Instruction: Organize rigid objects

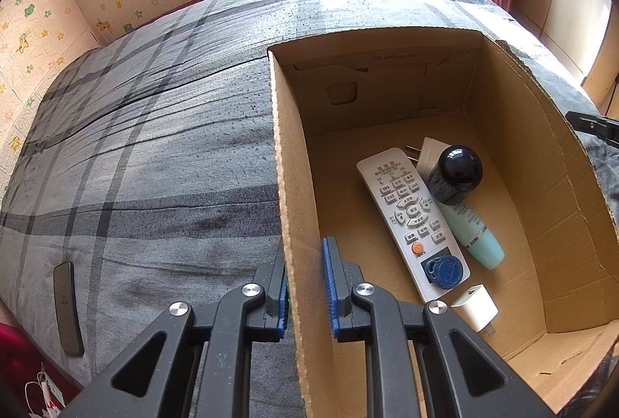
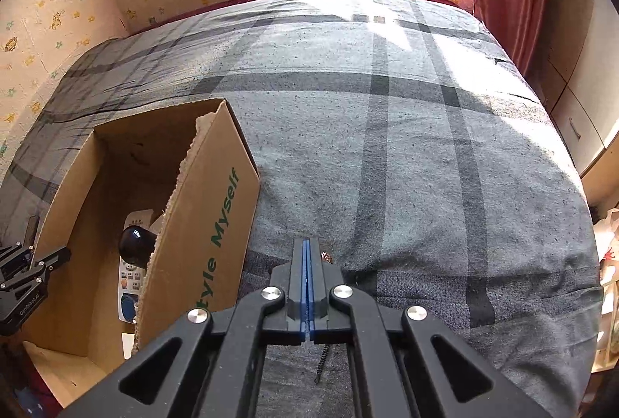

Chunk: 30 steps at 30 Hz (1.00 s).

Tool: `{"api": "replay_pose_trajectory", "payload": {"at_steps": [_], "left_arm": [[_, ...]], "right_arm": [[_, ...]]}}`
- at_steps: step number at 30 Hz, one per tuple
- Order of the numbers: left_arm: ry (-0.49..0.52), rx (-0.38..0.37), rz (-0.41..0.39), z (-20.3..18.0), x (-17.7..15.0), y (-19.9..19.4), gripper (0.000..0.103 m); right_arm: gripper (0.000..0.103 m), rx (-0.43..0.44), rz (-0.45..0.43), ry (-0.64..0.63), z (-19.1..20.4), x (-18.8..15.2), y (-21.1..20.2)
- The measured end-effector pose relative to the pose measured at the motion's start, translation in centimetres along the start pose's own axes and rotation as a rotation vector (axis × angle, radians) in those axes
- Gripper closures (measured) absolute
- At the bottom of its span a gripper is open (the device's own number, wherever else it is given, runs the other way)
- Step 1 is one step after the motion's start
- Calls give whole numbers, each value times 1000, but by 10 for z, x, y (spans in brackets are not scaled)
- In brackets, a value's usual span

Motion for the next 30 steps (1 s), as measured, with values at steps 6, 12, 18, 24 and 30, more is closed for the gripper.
{"api": "replay_pose_trajectory", "payload": {"at_steps": [6, 12, 18, 24, 30], "left_arm": [[-2, -3, 0, 1, 0, 0, 86], [-4, -6, 2, 1, 0, 1, 86], [-2, -6, 3, 1, 0, 1, 86], [-2, -5, 5, 1, 1, 1, 86], [-2, -5, 4, 1, 1, 1, 86]], "right_arm": [[103, 18, 37, -14, 0, -7, 17], [43, -14, 97, -76, 2, -19, 40], [42, -7, 152, -78, -2, -26, 63], [41, 2, 178, -86, -3, -29, 93], [37, 18, 168, -69, -6, -32, 102]]}}
Point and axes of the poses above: each gripper's, at about its wrist camera, not at the fingertips, and y roughly the way its jaws point, z to its left, x to its top, the point moved 2 cm from there along y, roughly the way its jaws point, and after that the axes turned 2 degrees about -y, right-handed, at the moved point
